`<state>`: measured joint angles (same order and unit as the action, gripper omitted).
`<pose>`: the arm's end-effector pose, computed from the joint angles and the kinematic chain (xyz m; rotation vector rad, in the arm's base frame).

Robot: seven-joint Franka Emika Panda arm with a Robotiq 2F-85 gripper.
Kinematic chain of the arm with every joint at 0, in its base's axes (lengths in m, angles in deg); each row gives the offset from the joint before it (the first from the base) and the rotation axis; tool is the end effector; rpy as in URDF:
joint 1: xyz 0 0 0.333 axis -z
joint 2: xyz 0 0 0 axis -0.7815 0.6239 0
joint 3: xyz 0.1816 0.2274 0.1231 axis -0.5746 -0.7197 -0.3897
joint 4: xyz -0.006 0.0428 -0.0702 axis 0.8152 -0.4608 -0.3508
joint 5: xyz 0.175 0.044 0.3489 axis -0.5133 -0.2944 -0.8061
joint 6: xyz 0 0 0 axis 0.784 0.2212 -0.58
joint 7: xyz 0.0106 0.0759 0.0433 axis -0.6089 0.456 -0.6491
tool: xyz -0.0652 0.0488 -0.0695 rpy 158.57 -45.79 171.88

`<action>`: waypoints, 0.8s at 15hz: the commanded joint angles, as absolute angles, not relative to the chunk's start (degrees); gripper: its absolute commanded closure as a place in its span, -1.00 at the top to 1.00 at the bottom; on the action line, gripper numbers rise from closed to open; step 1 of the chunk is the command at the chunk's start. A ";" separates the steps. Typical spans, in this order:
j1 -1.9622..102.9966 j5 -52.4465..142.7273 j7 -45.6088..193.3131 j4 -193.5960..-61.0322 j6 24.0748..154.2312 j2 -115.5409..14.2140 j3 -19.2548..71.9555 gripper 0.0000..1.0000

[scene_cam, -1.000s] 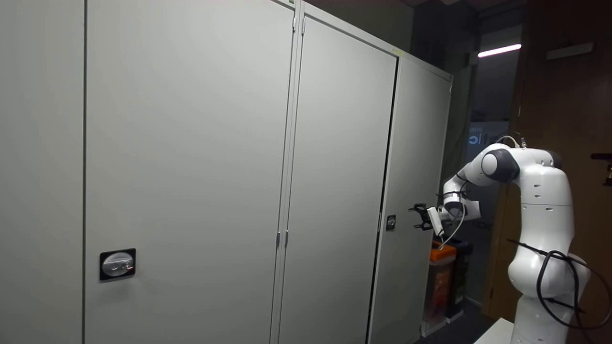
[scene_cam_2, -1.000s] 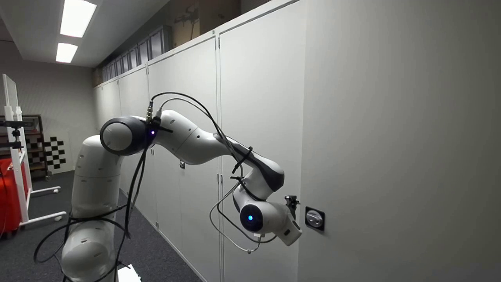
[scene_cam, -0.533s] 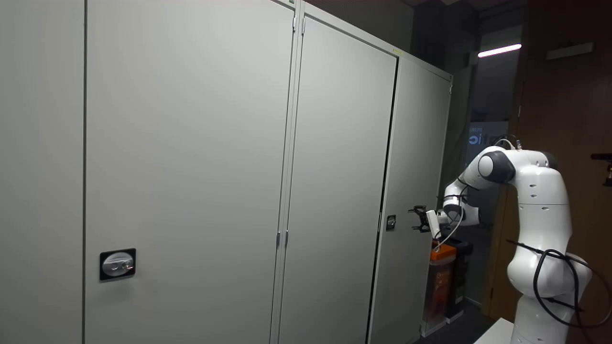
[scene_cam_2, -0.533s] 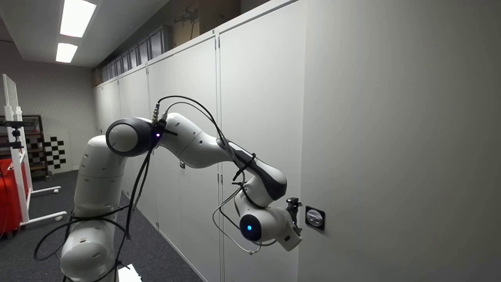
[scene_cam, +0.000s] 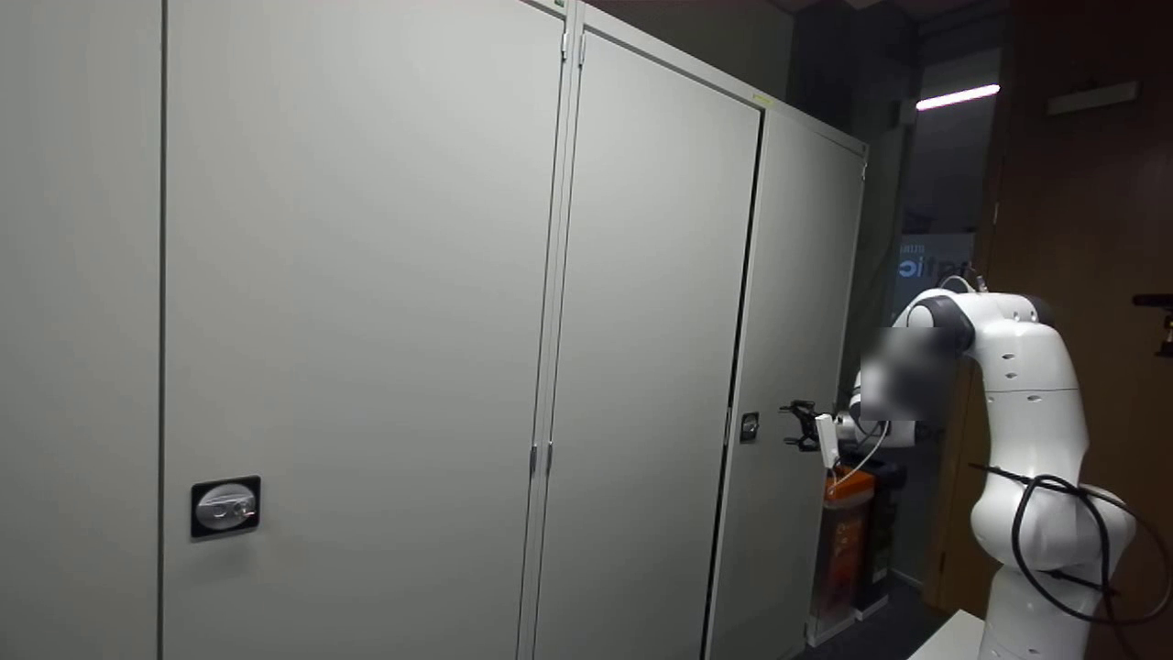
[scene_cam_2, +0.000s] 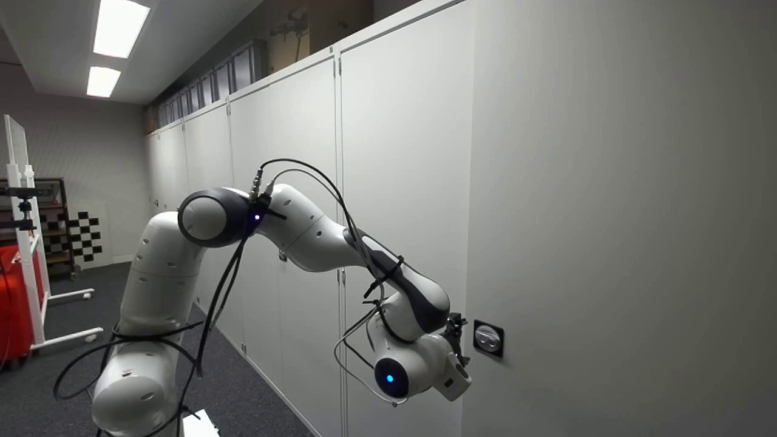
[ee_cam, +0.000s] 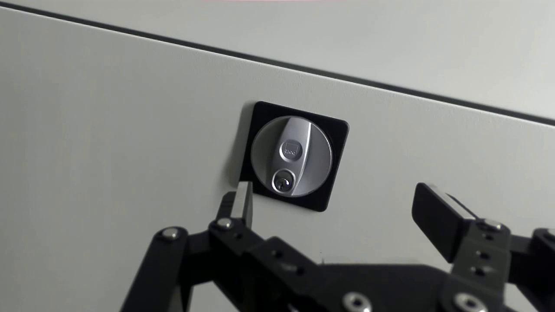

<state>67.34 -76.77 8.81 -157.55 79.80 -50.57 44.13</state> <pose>0.4838 -0.3277 0.2942 -1.6086 1.1321 -1.1116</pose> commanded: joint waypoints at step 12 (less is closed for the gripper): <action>69.94 -79.93 7.49 -150.33 73.90 -43.18 43.58 1.00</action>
